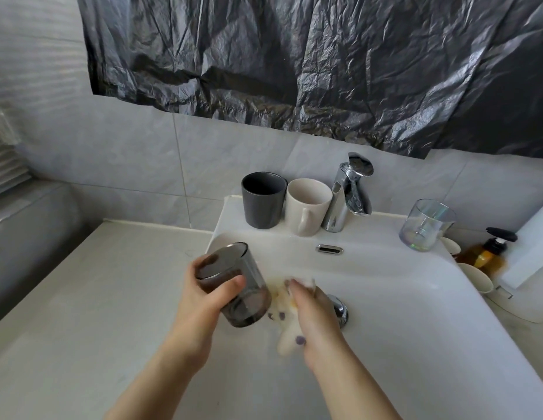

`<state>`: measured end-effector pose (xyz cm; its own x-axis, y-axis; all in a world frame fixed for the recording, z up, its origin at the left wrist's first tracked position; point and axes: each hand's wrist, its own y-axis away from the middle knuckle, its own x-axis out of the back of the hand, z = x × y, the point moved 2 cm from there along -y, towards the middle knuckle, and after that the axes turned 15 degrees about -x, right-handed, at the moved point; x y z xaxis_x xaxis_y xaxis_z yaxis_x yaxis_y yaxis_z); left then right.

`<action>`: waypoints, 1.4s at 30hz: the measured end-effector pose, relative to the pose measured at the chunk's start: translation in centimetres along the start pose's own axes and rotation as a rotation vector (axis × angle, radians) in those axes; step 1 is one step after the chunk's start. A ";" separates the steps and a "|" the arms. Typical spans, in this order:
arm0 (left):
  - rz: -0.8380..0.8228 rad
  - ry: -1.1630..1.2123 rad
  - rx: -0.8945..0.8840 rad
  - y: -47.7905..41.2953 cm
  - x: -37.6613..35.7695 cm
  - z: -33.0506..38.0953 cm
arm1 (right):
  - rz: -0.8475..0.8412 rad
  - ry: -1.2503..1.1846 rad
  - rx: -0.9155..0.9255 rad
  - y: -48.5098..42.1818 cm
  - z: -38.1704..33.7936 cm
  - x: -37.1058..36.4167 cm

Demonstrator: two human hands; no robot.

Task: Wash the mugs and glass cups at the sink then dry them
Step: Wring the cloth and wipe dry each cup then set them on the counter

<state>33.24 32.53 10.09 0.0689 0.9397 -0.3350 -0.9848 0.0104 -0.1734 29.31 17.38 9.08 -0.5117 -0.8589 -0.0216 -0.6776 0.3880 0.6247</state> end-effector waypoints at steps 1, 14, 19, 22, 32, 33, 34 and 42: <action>0.027 -0.025 -0.034 -0.4 0.6 0.8 | 0.004 0.018 0.040 -0.1 -0.2 -0.6; 0.109 -0.520 -0.146 -8.2 9.9 0.0 | -0.022 0.164 0.255 -1.4 -2.2 -10.9; 0.019 -0.623 -0.051 -9.3 11.3 -4.1 | 0.039 0.170 0.229 -3.0 -0.7 -11.6; -0.031 -0.691 -0.014 -9.7 12.1 -5.8 | 0.060 0.162 0.209 -3.6 0.0 -11.5; -0.122 -0.861 -0.011 -9.5 12.5 -6.7 | 0.105 0.162 0.147 -3.6 0.5 -11.2; -0.128 -0.870 -0.008 -9.5 12.5 -6.7 | 0.104 0.162 0.142 -3.5 0.5 -11.1; -0.136 -0.872 -0.002 -9.5 12.4 -6.6 | 0.103 0.165 0.137 -3.4 0.6 -11.0; -0.146 -0.689 0.024 -8.8 11.9 -3.2 | 0.101 0.163 0.149 -1.7 -0.2 -8.8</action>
<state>43.28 42.52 4.64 0.0912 0.9307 0.3543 -0.9770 0.1525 -0.1491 35.07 24.22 8.36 -0.4975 -0.8509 0.1689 -0.7039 0.5097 0.4947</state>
